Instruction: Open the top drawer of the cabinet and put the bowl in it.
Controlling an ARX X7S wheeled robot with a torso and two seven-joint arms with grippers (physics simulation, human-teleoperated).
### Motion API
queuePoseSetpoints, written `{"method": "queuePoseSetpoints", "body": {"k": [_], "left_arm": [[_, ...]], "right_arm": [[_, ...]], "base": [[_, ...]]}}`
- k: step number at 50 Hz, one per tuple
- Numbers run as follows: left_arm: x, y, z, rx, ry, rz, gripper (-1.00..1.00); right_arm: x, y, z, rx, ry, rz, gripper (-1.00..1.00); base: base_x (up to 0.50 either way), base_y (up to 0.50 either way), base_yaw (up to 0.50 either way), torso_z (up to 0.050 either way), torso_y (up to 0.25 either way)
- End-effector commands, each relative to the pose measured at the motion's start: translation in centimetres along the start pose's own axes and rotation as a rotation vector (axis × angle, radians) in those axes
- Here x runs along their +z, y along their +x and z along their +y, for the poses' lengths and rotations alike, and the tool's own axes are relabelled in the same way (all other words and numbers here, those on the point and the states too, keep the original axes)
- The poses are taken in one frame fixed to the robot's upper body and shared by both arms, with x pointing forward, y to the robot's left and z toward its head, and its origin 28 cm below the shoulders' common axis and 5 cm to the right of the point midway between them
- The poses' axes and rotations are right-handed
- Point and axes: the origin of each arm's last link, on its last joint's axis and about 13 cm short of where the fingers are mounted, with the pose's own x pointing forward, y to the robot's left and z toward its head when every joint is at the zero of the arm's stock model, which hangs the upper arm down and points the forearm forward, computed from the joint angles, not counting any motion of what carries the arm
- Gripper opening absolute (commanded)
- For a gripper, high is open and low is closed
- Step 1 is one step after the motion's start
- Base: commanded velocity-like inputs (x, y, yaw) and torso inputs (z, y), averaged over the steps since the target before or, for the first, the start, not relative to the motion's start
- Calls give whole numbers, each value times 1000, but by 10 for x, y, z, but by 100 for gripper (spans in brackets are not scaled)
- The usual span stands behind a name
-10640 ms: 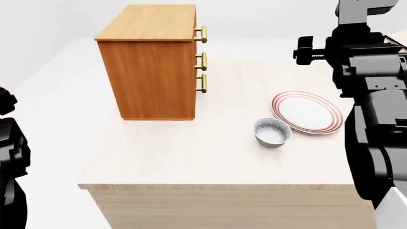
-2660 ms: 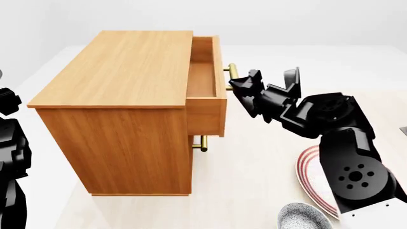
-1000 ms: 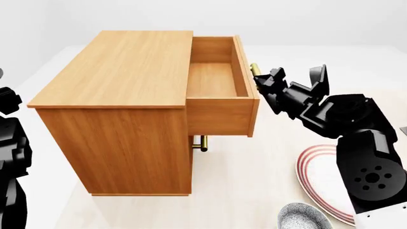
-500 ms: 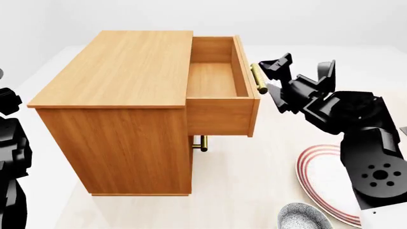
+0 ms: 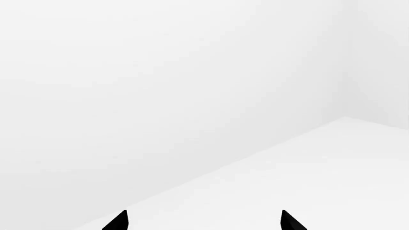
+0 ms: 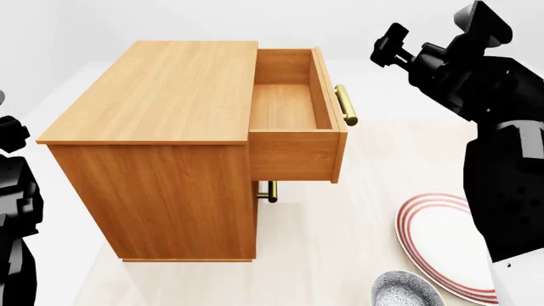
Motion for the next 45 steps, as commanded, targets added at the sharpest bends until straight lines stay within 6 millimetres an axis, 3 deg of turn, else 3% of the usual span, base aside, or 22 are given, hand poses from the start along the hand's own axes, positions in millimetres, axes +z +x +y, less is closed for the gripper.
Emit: {"method": "queuePoseSetpoints", "body": {"k": [1, 8, 16, 34, 45], "left_arm": [[1, 0, 0, -3, -3, 1, 100], [0, 0, 0, -5, -2, 1, 100], [0, 0, 0, -9, -3, 3, 100], [-2, 0, 1, -15, -11, 6, 100], [-1, 0, 1, -13, -12, 3, 100]], "right_arm": [[60, -12, 53, -9, -406, -56, 100], [85, -24, 100, -3, -645, -7, 100], [86, -35, 130, -16, -702, 122, 100], [63, -41, 144, 106, -458, 360, 100], [55, -46, 140, 19, -447, 472, 100]], "base": [[0, 0, 0, 0, 0], [0, 0, 0, 0, 0], [0, 0, 0, 0, 0], [0, 0, 0, 0, 0], [0, 0, 0, 0, 0]]}}
